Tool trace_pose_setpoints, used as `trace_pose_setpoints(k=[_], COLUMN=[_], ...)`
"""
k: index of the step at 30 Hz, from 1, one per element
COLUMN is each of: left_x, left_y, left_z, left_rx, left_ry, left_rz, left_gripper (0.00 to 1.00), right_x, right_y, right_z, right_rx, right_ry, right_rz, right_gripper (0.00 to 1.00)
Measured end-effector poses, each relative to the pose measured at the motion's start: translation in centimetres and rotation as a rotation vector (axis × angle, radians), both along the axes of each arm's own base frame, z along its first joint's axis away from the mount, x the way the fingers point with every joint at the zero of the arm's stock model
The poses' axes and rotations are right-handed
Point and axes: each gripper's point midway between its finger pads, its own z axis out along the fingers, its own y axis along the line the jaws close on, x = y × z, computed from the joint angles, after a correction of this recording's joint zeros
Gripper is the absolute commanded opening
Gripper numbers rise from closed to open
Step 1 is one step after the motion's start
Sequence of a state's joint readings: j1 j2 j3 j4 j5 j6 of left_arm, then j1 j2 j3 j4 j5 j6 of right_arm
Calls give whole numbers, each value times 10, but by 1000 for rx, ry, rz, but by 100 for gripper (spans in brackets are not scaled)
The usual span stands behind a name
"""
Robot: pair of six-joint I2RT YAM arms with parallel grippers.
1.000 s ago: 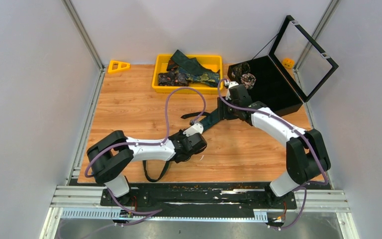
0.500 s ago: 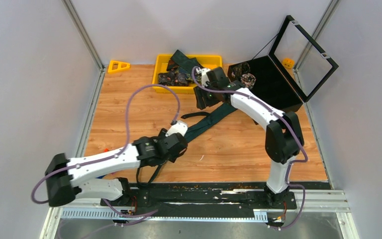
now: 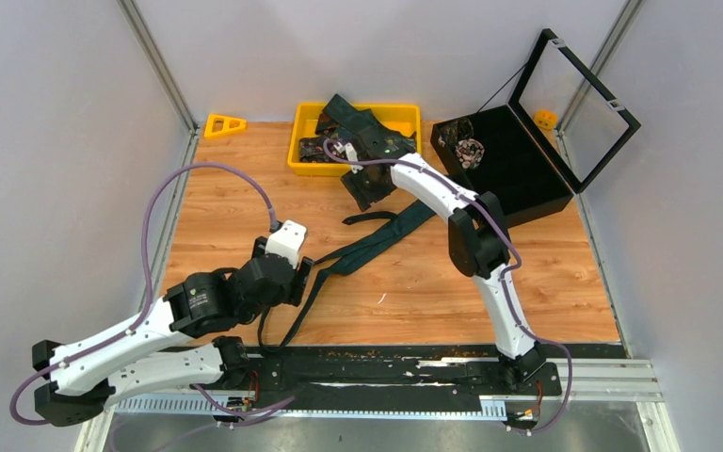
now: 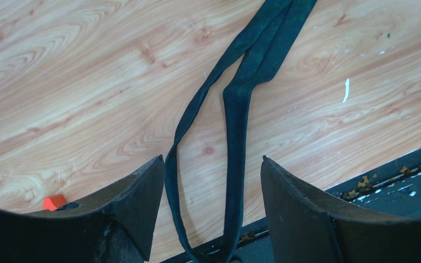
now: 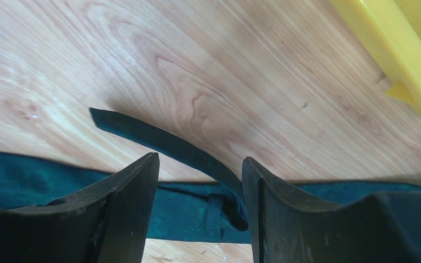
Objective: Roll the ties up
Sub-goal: Flatten out the tie at the center of the board.
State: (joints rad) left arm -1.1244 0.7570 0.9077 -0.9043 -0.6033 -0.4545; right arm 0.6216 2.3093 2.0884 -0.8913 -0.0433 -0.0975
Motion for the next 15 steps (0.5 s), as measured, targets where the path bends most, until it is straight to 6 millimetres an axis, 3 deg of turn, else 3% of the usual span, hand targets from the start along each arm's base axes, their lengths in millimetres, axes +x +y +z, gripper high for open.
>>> trace_pose_setpoints(k=[3,15], left_x=[-3,-4], left_y=[6,5], left_z=[-9,-2], left_rx=[14,-28], left_ry=[0,-22], left_rz=[-12,-33], left_gripper=[72,73], right_x=[1,-13], right_y=[-7,-20], right_z=[-11,-36], right_rx=[-64,-138], right_ry=[7,69], right_rz=[12,67], right_gripper=[59,58])
